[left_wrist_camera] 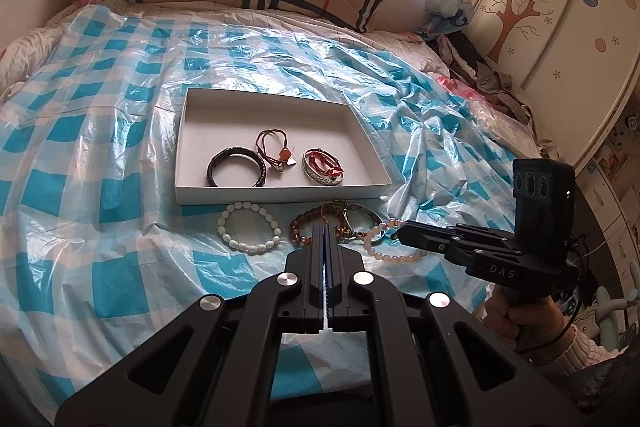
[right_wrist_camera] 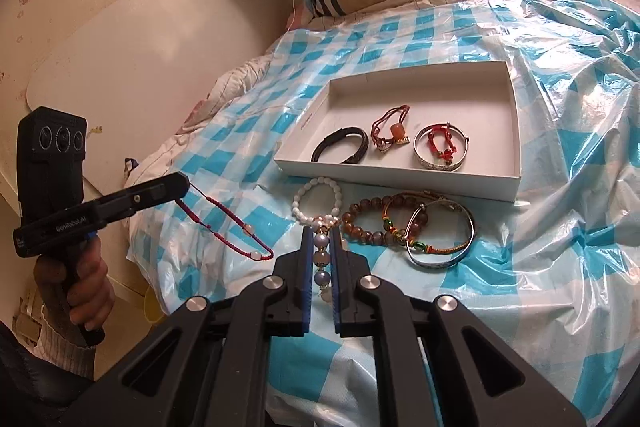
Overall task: Organize jewelry
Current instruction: 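Carry the pink bracelet with the right tool toward the box while the left tool carries the red string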
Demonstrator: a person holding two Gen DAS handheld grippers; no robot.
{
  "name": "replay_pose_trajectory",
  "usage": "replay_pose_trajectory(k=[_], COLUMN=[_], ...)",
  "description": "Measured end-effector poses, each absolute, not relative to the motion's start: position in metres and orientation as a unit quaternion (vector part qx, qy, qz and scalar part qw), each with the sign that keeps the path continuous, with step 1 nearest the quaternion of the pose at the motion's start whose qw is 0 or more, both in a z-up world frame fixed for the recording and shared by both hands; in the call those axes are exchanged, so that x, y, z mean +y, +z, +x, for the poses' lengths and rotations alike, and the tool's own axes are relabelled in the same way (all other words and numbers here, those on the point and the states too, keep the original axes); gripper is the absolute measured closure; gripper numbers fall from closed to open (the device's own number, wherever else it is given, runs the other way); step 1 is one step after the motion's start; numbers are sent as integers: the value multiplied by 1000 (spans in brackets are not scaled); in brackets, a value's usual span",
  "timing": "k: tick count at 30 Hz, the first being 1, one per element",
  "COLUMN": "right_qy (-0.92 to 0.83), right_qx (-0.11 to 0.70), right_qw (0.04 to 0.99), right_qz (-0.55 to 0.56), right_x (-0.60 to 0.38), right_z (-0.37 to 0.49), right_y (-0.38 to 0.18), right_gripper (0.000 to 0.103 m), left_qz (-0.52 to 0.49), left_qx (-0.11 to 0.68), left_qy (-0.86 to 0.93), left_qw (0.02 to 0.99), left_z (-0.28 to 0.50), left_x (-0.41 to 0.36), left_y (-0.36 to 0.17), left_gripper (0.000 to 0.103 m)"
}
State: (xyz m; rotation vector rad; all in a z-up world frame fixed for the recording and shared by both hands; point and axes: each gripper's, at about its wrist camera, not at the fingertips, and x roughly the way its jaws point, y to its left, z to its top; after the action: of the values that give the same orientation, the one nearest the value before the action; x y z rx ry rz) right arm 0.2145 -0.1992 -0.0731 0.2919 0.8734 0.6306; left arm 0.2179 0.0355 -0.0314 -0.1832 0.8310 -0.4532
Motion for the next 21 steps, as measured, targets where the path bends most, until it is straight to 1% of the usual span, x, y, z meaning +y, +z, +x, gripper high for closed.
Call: replay_pose_trajectory(k=[7, 21], right_qy=[298, 302], right_qx=[401, 389], right_qw=[853, 856], right_qz=[149, 159], right_x=[-204, -206], right_z=[219, 222], right_y=[-66, -60], right_gripper=[94, 94], left_qz=[-35, 7], left_qx=[393, 378], left_qy=[-170, -133], left_qw=[903, 916], left_z=[222, 228], left_x=[21, 7], left_y=[-32, -30], left_gripper=[102, 102])
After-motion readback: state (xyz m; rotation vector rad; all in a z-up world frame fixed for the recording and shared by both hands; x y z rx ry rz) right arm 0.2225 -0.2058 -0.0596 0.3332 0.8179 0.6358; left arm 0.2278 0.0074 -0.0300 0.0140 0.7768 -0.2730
